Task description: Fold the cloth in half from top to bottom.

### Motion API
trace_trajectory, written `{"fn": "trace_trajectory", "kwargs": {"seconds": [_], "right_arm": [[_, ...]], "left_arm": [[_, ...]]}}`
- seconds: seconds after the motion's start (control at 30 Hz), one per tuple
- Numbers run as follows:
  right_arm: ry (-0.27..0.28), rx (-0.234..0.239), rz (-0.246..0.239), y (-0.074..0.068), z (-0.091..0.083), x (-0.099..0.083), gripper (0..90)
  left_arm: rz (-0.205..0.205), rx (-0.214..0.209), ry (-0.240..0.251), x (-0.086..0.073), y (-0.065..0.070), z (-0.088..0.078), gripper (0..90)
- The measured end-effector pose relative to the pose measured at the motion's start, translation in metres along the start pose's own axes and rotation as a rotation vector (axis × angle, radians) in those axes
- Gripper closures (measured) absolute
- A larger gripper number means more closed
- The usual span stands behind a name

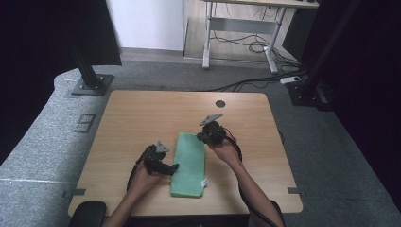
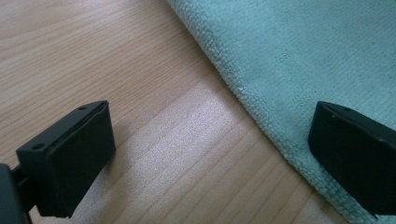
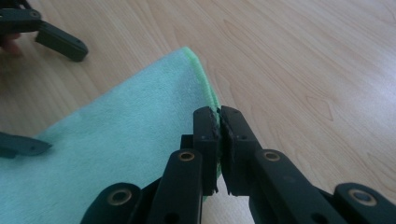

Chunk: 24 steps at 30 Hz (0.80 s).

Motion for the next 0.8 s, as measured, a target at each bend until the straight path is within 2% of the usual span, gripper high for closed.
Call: {"fn": "trace_trajectory", "kwargs": {"seconds": [0.43,0.8], "right_arm": [[0.046,0.033,-0.043,-0.018,-0.031,0.000,84.4],[0.064,0.076,-0.090,-0.046,-0.051,-0.006,84.5]], "left_arm": [[-0.005,0.004,0.000,0.000,0.000,0.000,0.5],[-0.012,0.011,-0.002,0.000,0.001,0.000,0.5]]}}
Point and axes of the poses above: each handheld gripper's, and its own axes: z roughly forward along the jaws, x roughly out of its top, y roughly to its right, the point moved 2 cm from there along z, roughly forward along the jaws
